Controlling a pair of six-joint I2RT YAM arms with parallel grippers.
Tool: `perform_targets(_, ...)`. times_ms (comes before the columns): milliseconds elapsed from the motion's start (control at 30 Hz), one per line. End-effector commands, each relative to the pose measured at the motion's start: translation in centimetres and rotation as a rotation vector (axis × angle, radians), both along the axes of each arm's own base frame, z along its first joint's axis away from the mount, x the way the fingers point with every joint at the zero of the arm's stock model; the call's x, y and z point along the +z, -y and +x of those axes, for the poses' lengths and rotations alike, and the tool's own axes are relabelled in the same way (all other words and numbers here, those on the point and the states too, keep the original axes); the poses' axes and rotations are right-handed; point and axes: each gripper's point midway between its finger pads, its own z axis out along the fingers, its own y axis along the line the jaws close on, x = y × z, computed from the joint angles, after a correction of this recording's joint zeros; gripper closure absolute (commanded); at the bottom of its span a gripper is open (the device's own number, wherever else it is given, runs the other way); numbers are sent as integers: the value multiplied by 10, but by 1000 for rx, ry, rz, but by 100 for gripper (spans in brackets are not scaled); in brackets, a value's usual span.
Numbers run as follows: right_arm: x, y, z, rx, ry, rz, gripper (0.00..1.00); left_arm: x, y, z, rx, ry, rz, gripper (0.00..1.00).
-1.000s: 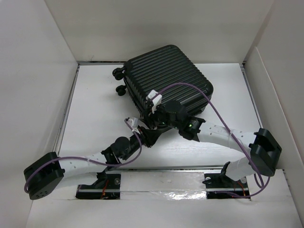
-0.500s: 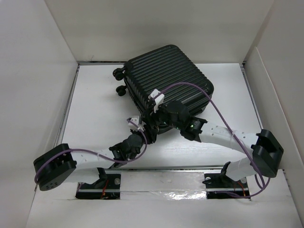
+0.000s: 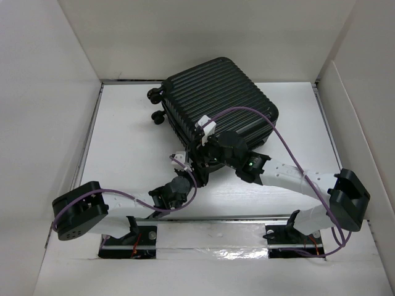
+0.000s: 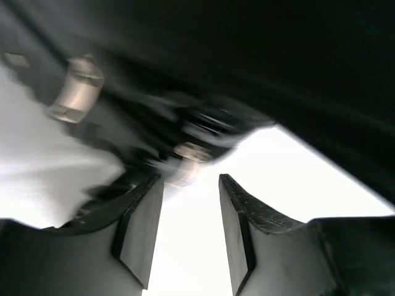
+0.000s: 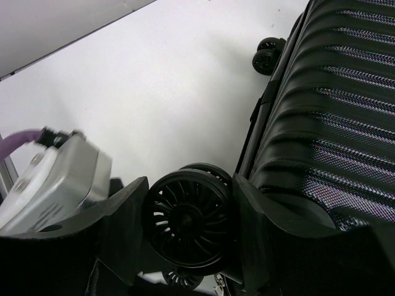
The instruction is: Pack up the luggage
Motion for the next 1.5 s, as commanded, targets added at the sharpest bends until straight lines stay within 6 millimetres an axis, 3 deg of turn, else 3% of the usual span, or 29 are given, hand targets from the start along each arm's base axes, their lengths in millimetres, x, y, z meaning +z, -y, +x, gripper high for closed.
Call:
perform_targets(0,78,-32,-36,161,38,267,100,38,30,-13,-88,86,-58,62)
perform_targets(167,82,-39,-33,159,2,290,100,35,21,-14,-36,93,-78,61)
perform_targets(400,93,-42,-42,200,-24,333,100,39,17,6,88,121,15,61)
perform_targets(600,88,-37,-43,189,-26,320,100,20,13,5,113,52,50,72)
perform_targets(733,86,-37,-42,186,-25,316,100,10,7,4,136,20,77,72)
perform_targets(1000,84,-36,-41,176,-21,312,100,12,13,1,138,30,149,53)
perform_targets(1300,82,-33,-42,174,-19,307,100,13,11,-4,142,28,198,61)
perform_targets(1467,86,-31,-45,184,-14,318,100,17,19,-4,113,49,199,59)
